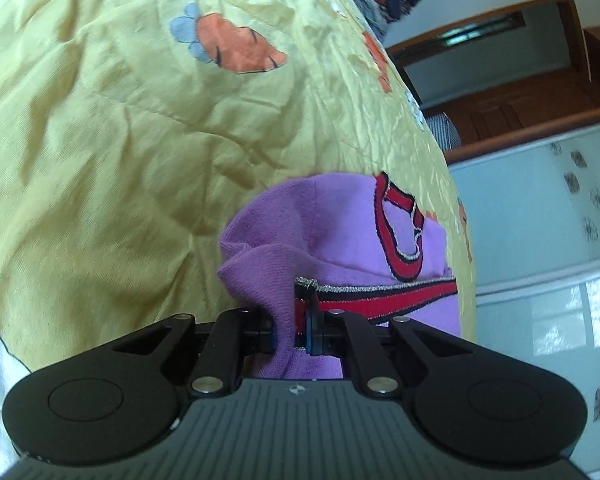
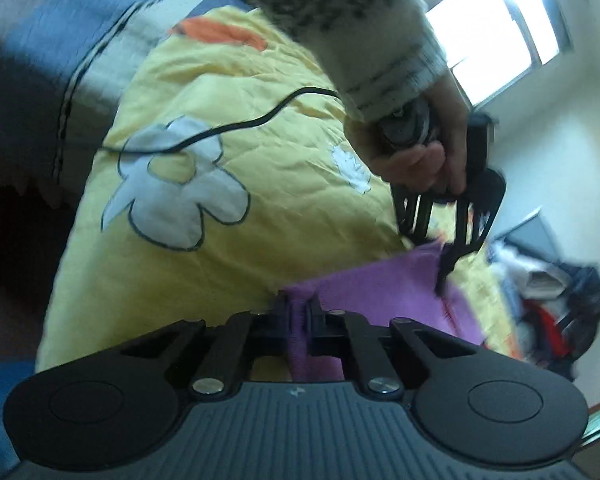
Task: Fold small clothes
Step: 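Lift the hem with both grippers and fold it toward the collar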
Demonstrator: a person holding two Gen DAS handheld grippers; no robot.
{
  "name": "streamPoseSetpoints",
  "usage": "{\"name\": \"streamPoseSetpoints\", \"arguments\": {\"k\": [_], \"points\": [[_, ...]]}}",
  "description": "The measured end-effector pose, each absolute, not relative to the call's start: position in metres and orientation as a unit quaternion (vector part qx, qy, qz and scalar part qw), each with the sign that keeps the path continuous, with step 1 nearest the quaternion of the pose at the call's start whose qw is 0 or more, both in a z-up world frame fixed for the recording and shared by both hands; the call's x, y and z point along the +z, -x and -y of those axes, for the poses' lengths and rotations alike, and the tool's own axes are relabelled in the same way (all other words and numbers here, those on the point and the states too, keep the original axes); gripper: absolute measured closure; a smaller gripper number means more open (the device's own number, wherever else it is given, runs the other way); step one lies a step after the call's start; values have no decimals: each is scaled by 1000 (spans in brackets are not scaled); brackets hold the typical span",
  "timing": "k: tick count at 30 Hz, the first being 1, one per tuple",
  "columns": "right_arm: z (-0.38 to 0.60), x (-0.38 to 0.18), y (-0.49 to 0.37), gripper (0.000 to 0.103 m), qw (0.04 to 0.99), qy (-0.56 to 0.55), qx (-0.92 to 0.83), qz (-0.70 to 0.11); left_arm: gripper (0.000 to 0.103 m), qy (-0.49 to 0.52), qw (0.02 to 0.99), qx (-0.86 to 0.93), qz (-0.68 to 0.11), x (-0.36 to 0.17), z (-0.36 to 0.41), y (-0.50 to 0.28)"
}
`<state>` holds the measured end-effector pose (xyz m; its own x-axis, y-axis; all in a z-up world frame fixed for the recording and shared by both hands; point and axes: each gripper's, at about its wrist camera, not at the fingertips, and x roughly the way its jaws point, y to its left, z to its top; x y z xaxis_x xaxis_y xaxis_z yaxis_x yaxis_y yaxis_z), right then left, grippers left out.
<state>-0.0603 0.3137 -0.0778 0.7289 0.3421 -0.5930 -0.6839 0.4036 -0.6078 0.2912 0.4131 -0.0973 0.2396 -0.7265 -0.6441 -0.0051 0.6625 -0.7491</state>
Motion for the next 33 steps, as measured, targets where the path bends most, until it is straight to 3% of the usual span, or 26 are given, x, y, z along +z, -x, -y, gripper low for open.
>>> {"name": "streamPoseSetpoints", "arguments": {"k": [7,16,33], "points": [[-261,-26,41,97,884,285,315,-193,92,326,737,-253,-535,-60,-390,-286],[-146,23,21,97,945,154,231,-170,92,272,761,-280,-518,8,-280,-303],[73,-1,33,97,964,-120,101,-217,92,211,741,-295,-565,-28,-63,-318]]}}
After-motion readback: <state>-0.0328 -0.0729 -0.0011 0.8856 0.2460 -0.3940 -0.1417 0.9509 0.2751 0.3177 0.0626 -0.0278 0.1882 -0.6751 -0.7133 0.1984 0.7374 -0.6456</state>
